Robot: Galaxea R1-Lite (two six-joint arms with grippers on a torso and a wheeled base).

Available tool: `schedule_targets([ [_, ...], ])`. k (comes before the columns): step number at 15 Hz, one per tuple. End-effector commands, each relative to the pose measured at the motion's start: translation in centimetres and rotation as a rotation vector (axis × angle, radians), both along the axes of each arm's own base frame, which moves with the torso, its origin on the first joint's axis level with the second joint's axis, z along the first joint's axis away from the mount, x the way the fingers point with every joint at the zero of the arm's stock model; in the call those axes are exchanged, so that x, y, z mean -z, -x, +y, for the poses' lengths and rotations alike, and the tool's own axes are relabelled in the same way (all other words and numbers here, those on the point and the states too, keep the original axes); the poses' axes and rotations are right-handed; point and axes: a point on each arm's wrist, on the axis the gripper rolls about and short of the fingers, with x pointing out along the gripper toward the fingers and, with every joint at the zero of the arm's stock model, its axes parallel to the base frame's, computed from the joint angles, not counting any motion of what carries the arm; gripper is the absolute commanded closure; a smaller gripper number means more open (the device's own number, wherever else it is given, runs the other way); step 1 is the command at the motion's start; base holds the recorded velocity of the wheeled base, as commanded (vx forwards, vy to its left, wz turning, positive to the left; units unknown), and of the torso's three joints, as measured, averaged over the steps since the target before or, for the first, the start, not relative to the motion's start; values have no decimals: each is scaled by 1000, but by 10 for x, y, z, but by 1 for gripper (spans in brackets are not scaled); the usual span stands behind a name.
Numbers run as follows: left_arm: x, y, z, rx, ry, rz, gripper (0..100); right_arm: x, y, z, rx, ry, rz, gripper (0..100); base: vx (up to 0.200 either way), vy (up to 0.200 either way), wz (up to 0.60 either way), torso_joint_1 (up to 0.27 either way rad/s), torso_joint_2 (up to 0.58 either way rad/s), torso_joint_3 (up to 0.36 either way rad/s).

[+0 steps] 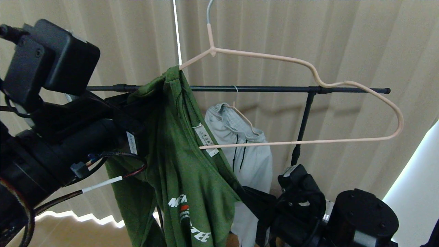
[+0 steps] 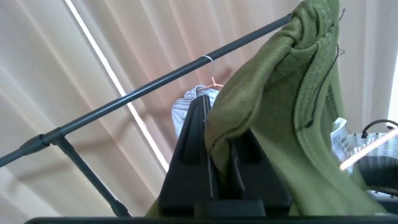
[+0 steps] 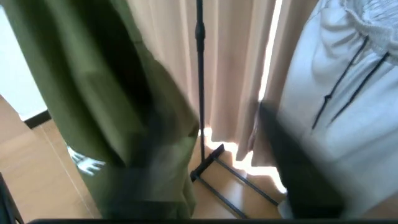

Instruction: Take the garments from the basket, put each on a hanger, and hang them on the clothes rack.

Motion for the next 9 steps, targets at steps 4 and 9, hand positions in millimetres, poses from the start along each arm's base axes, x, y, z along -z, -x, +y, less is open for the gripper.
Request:
schedule_targets([
  [4,5,-2,9,-38,-13,8,100,-24,21,-49,56,16,-65,100,0,0,0,0,0,0],
  [9,26,-2,27,-110,-70,56,100,-40,6,-90,234,14,-79,100,0,0,0,0,0,0],
])
